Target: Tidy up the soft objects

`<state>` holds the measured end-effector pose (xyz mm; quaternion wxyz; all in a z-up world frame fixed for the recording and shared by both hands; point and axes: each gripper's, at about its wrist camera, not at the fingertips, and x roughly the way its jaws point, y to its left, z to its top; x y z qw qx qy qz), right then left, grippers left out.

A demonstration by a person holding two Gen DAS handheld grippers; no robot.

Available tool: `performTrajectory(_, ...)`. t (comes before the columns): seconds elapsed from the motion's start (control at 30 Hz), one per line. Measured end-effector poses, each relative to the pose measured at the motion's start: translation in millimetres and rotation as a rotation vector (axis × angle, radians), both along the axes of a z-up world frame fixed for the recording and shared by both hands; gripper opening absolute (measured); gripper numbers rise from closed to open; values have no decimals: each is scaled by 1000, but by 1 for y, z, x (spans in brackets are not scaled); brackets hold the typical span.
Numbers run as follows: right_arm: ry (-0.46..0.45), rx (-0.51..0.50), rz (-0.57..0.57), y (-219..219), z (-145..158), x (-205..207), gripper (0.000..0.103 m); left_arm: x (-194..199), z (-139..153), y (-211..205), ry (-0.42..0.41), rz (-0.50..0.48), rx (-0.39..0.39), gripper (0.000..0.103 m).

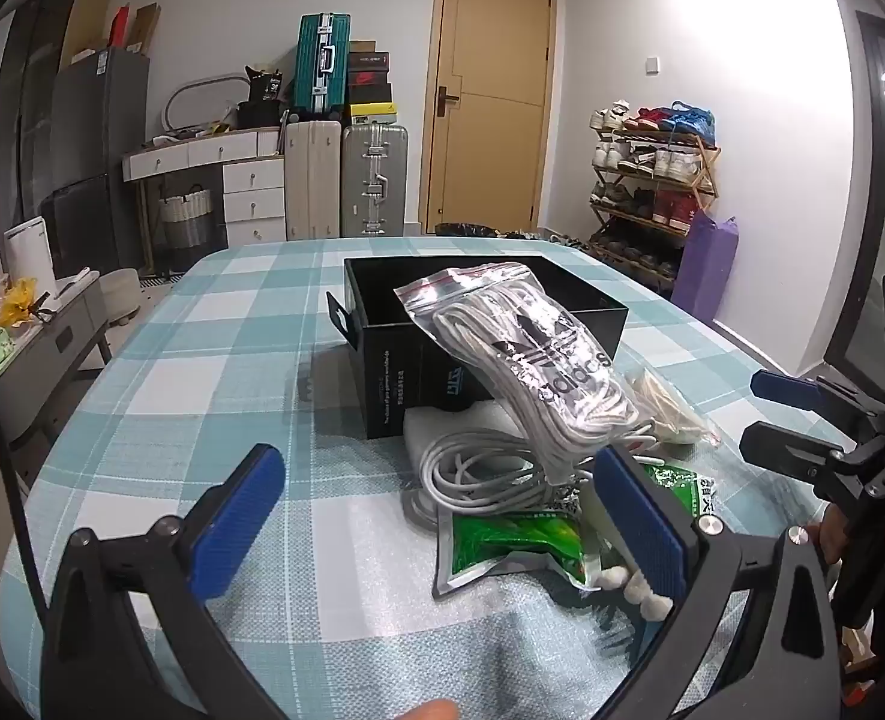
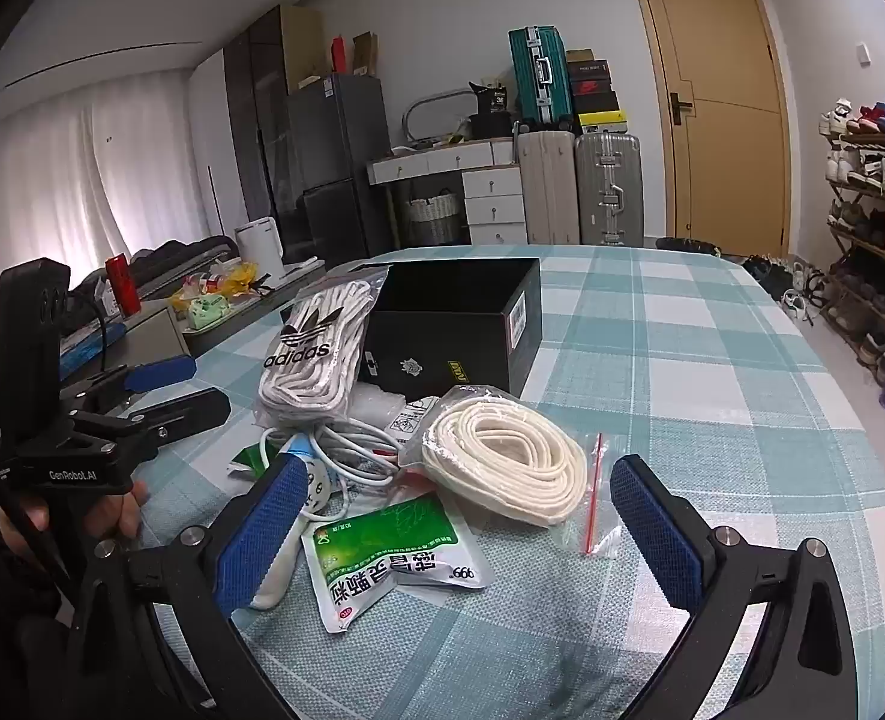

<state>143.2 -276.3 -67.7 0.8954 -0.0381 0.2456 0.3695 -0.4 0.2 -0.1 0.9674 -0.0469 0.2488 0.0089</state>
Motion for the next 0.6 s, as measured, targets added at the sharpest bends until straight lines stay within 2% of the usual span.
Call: performTrajectory(0.6,0,7,0,-1,0,0,103,0,0,0,4,0,-1,103)
